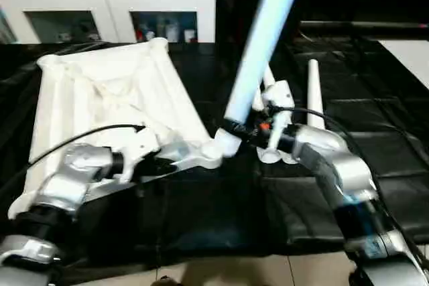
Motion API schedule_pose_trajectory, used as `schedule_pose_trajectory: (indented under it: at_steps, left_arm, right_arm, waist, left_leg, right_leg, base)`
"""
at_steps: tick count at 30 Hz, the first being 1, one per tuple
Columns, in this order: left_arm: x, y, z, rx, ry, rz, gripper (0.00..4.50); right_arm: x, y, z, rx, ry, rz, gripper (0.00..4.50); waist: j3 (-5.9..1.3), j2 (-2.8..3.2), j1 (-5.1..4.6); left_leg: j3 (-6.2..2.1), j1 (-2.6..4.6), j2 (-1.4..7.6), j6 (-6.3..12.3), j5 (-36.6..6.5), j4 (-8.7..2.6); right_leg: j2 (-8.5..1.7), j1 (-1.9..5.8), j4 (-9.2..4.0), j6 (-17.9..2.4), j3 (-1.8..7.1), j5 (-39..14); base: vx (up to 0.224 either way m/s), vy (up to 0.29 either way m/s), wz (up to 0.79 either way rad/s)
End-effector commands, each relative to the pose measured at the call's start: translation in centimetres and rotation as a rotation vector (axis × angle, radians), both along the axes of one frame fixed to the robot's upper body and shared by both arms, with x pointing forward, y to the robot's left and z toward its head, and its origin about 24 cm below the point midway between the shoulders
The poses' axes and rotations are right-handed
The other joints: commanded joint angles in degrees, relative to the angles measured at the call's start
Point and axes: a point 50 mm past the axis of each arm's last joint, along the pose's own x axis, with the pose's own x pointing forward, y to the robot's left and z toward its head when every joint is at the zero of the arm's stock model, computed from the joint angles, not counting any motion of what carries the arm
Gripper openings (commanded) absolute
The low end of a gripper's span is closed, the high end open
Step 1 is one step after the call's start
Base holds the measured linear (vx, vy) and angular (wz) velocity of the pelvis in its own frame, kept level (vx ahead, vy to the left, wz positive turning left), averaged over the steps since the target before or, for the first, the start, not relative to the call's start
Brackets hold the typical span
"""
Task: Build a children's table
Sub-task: Insert table leg to table base
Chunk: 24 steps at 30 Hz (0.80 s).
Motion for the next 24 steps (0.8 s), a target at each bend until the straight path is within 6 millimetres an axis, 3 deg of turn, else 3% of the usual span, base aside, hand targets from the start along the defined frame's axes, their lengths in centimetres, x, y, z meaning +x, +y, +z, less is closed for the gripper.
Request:
schedule_pose_trajectory:
  at_steps: [1, 4, 5, 6, 9, 10, 11, 12, 18, 21, 23, 24]
  left_arm:
    - [0.0, -0.4, 0.1, 0.001, -0.005, -0.015, 0.00]
    - [0.2, -0.6, 0.3, -0.016, -0.012, -0.001, 0.00]
    - [0.3, -0.7, 0.3, -0.021, -0.013, 0.004, 0.00]
    - [0.3, -0.7, 0.3, -0.021, -0.013, 0.004, 0.00]
    - [0.3, -0.8, 0.4, -0.033, -0.011, 0.011, 0.00]
    - [0.2, -0.9, 0.5, -0.041, -0.010, 0.011, 0.00]
    - [0.1, -0.9, 0.6, -0.046, -0.009, 0.010, 0.00]
    - [0.1, -0.9, 0.6, -0.048, -0.009, 0.010, 0.00]
    - [-0.2, -1.0, 0.8, -0.054, -0.008, -0.002, 0.00]
    - [-0.1, -1.1, 0.8, -0.060, -0.008, -0.005, 0.00]
    - [-0.1, -1.1, 0.9, -0.061, -0.008, -0.005, 0.00]
    - [-0.1, -1.2, 0.9, -0.062, -0.007, -0.006, 0.00]
  right_arm:
    - [0.6, 0.0, 0.4, -0.023, 0.000, -0.006, 1.84]
    - [1.3, 0.1, 0.3, -0.049, 0.010, -0.023, 1.84]
    - [1.4, 0.1, 0.4, -0.053, 0.012, -0.026, 1.84]
    - [1.5, 0.1, 0.4, -0.054, 0.012, -0.026, 1.84]
    - [1.8, 0.1, 0.5, -0.066, 0.014, -0.022, 1.84]
    - [2.0, 0.1, 0.6, -0.074, 0.014, -0.020, 1.84]
    - [2.1, 0.1, 0.6, -0.082, 0.013, -0.020, 1.84]
    - [2.1, 0.2, 0.6, -0.083, 0.014, -0.019, 1.84]
    - [2.5, 0.3, 0.1, -0.098, 0.038, -0.007, 1.84]
    - [2.5, 0.3, -0.1, -0.081, 0.044, -0.016, 1.84]
    - [2.6, 0.2, -0.2, -0.077, 0.048, -0.022, 1.84]
    - [2.6, 0.1, -0.3, -0.068, 0.054, -0.031, 1.84]
  waist:
    - [-4.48, -0.34, -0.06]
    - [-4.30, -0.31, -0.02]
    - [-4.19, -0.66, -0.03]
    - [-4.18, -0.46, 0.11]
    - [-4.11, -0.59, 0.15]
    - [-4.02, -1.29, 0.05]
    - [-3.95, -1.50, 0.02]
    - [-4.05, -0.98, 0.23]
    - [-3.92, -1.01, 0.03]
    - [-3.86, -0.57, 0.10]
    - [-3.85, -0.75, 0.01]
    - [-3.86, -0.54, 0.06]
  left_leg:
    - [-0.15, 0.78, 2.34, 0.11, -10.05, -3.81]
    - [-0.10, 0.82, 2.23, -0.04, -10.68, -3.77]
    - [-0.01, 0.86, 2.26, 0.02, -10.86, -3.78]
    - [-0.11, 0.81, 2.31, 0.02, -10.74, -3.83]
    - [-0.12, 0.81, 2.37, 0.15, -10.39, -3.91]
    - [0.02, 0.74, 2.36, 0.38, -10.07, -3.94]
    - [-0.01, 0.68, 2.38, 0.44, -10.01, -3.95]
    - [-0.04, 0.82, 2.44, 0.49, -9.55, -3.90]
    - [0.10, 0.74, 2.40, 0.70, -9.30, -3.91]
    - [0.07, 0.88, 2.42, 0.34, -10.60, -3.95]
    - [0.09, 0.89, 2.45, 0.04, -11.18, -4.01]
    - [0.05, 0.98, 2.48, -0.13, -11.40, -4.04]
  right_leg:
    - [-4.41, 2.79, -3.96, -11.85, 2.55, -7.96]
    - [-4.62, 2.70, -4.25, -11.67, 2.57, -10.76]
    - [-4.64, 2.64, -4.37, -11.44, 2.63, -11.29]
    - [-4.70, 2.69, -4.34, -11.04, 2.65, -12.00]
    - [-4.60, 2.58, -4.25, -10.69, 2.59, -11.64]
    - [-4.54, 2.58, -4.29, -10.57, 2.64, -11.28]
    - [-4.66, 2.64, -4.13, -10.70, 2.63, -11.44]
    - [-4.72, 2.50, -4.15, -10.61, 2.62, -11.70]
    - [-4.51, 2.54, -4.01, -11.15, 2.63, -8.62]
    - [-4.58, 2.48, -4.18, -11.06, 2.65, -10.40]
    - [-4.57, 2.49, -4.29, -11.02, 2.65, -11.00]
    - [-4.54, 2.45, -4.28, -10.98, 2.62, -11.18]
  base:
    - [0.000, 0.000, 0.00]
    - [0.000, 0.000, 0.00]
    - [0.000, 0.000, 0.00]
    - [0.000, 0.000, 0.00]
    - [0.000, 0.000, 0.00]
    - [0.000, 0.000, 0.00]
    - [0.000, 0.000, 0.00]
    - [0.000, 0.000, 0.00]
    - [0.000, 0.000, 0.00]
    - [0.000, 0.000, 0.00]
    - [0.000, 0.000, 0.00]
    - [0.000, 0.000, 0.00]
